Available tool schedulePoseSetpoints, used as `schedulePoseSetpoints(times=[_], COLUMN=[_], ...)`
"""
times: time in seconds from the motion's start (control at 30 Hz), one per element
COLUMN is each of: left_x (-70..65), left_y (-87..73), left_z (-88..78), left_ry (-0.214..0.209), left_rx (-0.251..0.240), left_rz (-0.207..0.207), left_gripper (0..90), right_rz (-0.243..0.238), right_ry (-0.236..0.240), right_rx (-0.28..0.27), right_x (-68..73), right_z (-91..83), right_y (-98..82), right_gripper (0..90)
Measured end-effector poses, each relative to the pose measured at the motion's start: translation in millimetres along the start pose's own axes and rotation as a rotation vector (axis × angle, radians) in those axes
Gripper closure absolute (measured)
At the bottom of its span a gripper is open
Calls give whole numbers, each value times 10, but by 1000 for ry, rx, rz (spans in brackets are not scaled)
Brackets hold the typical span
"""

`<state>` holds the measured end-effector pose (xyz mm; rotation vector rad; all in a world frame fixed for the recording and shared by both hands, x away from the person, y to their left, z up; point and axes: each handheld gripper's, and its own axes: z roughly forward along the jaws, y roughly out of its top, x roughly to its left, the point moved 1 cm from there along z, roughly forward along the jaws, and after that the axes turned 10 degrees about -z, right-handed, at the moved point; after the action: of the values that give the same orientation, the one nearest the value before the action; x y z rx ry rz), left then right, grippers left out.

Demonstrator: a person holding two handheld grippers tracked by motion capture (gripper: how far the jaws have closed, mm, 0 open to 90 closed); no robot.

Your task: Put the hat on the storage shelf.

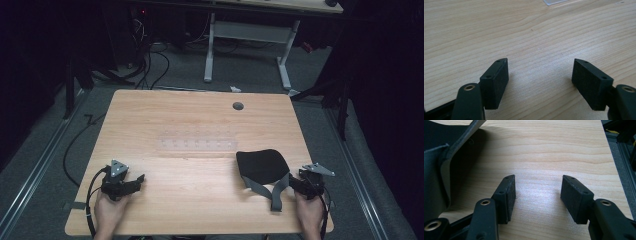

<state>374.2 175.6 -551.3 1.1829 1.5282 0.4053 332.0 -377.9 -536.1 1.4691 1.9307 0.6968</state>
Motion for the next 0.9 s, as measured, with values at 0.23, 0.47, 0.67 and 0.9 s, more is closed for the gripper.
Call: schedulePoseSetpoints(times=[0.23, 0.47, 0.67, 0.9], left_x=[0, -5, -3, -3], left_y=[0, 0, 0, 0], left_z=[-1, 5, 9, 8], left_ry=[2, 4, 5, 5], left_rx=[1, 0, 1, 1], left_rz=[1, -1, 4, 4], left_gripper=[301, 300, 301, 301], right_rz=[5, 5, 23, 22], right_ry=[0, 4, 19, 9], right_rx=[1, 1, -2, 0], right_x=[1, 1, -18, -8], right_z=[0, -2, -8, -6], right_y=[1, 1, -3, -2], right_gripper=[460, 457, 464, 456])
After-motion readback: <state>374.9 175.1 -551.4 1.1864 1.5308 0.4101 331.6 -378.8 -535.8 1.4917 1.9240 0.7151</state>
